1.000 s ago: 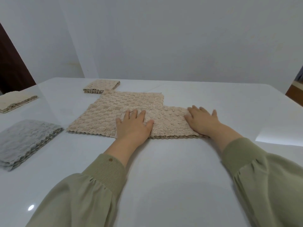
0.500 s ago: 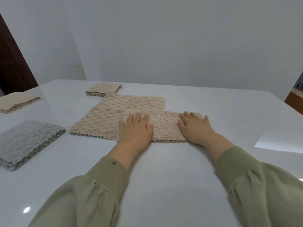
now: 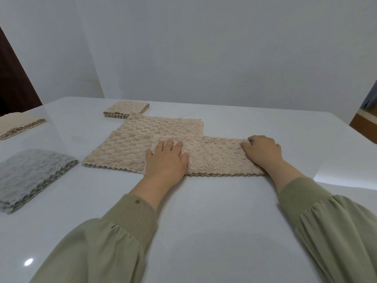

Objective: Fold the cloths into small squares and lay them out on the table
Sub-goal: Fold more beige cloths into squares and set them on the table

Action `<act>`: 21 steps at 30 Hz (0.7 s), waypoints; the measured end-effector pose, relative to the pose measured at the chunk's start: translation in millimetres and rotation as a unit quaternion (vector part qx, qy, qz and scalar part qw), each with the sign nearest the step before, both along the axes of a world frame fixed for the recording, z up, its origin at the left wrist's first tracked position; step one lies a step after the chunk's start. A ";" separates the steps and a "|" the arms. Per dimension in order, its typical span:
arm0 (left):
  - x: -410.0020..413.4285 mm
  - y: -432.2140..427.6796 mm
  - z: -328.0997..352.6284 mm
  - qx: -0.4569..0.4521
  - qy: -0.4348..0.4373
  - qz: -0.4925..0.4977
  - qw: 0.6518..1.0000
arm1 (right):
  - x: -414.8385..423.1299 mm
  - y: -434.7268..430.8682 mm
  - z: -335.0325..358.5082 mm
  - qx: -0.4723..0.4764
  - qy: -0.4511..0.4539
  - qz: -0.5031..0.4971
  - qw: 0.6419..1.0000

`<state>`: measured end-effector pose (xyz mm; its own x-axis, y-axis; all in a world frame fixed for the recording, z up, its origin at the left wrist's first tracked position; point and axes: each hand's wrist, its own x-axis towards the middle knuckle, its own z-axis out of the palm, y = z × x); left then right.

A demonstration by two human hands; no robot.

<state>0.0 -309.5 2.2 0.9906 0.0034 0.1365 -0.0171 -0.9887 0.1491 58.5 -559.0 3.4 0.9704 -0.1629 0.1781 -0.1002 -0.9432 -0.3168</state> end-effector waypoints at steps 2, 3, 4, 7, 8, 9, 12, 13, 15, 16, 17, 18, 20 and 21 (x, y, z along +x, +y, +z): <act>0.0 -0.6 0.2 0.003 -0.004 0.002 1.000 | 0.6 -0.7 1.0 0.002 0.015 0.002 1.000; -0.7 -0.9 0.7 0.005 -0.008 0.004 1.000 | 0.7 -0.9 1.6 0.007 0.020 0.004 1.000; -1.7 -1.2 1.7 0.007 -0.015 0.005 1.000 | 0.6 -0.8 2.1 0.012 0.023 0.006 1.000; -6.1 -3.1 6.5 0.011 -0.055 -0.012 0.998 | 1.1 -0.8 2.6 0.030 0.020 0.010 0.999; -7.2 -4.6 8.2 0.008 -0.064 -0.025 0.998 | 1.0 -0.9 3.0 0.037 0.018 0.008 0.999; -8.0 -6.1 9.2 0.005 -0.068 -0.037 0.997 | 0.9 -1.0 3.2 0.043 0.014 0.006 0.999; -7.3 -9.4 6.9 0.022 -0.042 -0.055 0.997 | -0.7 -0.2 4.3 0.067 0.001 0.006 0.998; -6.8 -9.3 5.2 0.032 -0.028 -0.054 0.998 | -0.6 0.1 4.1 0.079 -0.004 0.013 0.997; -5.9 -8.0 3.4 0.041 -0.007 -0.050 0.998 | -1.9 1.3 4.3 0.124 -0.014 0.036 0.992; -5.3 -7.6 3.0 0.043 -0.001 -0.051 0.998 | -2.6 1.9 4.8 0.149 -0.026 0.052 0.987; -5.1 -7.4 3.1 0.045 0.003 -0.052 0.998 | -3.8 2.5 6.0 0.172 -0.045 0.068 0.982; -5.1 -7.5 3.3 0.047 0.007 -0.052 0.998 | -4.7 3.1 8.2 0.196 -0.061 0.074 0.976; -5.2 -8.1 3.1 0.047 0.009 -0.053 0.997 | -8.1 5.2 14.1 0.297 -0.074 0.072 0.949; -5.1 -8.1 2.9 0.046 0.009 -0.053 0.998 | -11.1 7.9 18.5 0.373 -0.061 0.069 0.923</act>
